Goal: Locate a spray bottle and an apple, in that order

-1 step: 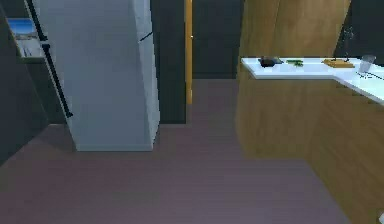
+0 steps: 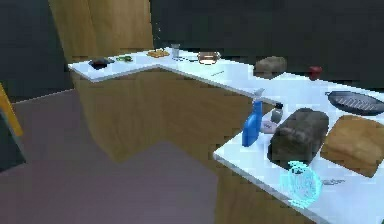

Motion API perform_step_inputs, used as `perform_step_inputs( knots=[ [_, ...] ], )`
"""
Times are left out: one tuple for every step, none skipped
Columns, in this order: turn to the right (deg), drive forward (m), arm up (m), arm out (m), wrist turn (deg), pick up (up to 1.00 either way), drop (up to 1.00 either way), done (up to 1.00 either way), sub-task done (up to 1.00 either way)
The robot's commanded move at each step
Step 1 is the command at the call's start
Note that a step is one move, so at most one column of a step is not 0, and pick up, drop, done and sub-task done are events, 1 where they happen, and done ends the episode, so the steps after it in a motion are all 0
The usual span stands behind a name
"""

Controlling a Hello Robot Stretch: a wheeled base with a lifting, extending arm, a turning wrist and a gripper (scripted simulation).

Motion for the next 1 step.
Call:
perform_step_inputs(
  knots=[
    [18.0,0.00,0.00,0.00,0.0,0.00,0.00,0.00,0.00]
  ],
)
